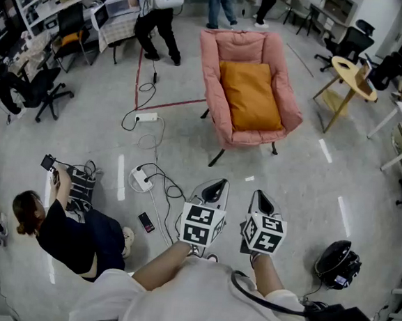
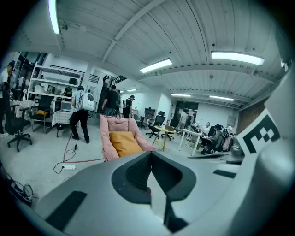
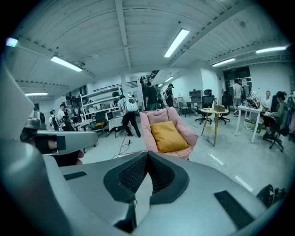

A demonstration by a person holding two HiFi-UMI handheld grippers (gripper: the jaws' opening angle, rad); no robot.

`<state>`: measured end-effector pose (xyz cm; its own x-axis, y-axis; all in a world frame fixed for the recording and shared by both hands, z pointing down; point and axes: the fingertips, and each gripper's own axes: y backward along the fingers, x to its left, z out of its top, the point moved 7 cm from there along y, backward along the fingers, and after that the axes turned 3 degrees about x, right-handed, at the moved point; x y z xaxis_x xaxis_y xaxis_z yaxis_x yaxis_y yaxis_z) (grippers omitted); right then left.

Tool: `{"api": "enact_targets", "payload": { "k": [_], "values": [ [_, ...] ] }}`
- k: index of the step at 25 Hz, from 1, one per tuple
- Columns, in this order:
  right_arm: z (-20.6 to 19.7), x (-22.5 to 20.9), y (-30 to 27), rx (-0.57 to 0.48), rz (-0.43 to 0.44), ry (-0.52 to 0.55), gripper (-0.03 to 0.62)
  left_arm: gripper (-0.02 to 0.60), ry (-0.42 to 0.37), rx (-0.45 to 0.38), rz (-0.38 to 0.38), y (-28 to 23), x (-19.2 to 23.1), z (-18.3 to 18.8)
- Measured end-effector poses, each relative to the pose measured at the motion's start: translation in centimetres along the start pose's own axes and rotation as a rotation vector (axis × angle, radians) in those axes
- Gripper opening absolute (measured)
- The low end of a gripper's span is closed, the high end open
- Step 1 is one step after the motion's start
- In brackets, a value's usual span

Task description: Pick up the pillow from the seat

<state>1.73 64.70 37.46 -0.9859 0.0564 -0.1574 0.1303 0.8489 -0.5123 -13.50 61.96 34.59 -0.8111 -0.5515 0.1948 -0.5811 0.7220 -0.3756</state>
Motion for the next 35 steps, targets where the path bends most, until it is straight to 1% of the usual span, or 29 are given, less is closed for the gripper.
{"api": "enact_targets", "payload": {
  "k": [9,12,18,22,27,35],
  "values": [
    [0.2,1.1,-1.0,0.008,0.000,-0.005,0.028,0.008,0.007,0.009,0.005,0.2,1.7,0.0],
    [0.1,1.5,-1.8,0.005,-0.006,-0.027,0.029,0.008,0.004,0.011,0.003,0.1,2.5,0.0],
    [0.7,2.3,-3.0,0.004,-0.039,-0.053,0.029,0.008,-0.005,0.013,-0.009,0.1,4.8,0.6],
    [0.4,2.6,-3.9,0.024,-0.071,-0.068,0.029,0.008,0.004,0.024,-0.021,-0.1,6.3,0.4],
    [0.0,2.5,-4.9,0.077,-0.094,-0.071,0.029,0.008,0.018,0.048,-0.033,-1.0,7.4,0.4],
    [0.8,1.5,-8.6,0.105,-0.087,-0.067,0.029,0.008,0.025,0.064,-0.011,-4.2,9.6,0.7]
  ]
}}
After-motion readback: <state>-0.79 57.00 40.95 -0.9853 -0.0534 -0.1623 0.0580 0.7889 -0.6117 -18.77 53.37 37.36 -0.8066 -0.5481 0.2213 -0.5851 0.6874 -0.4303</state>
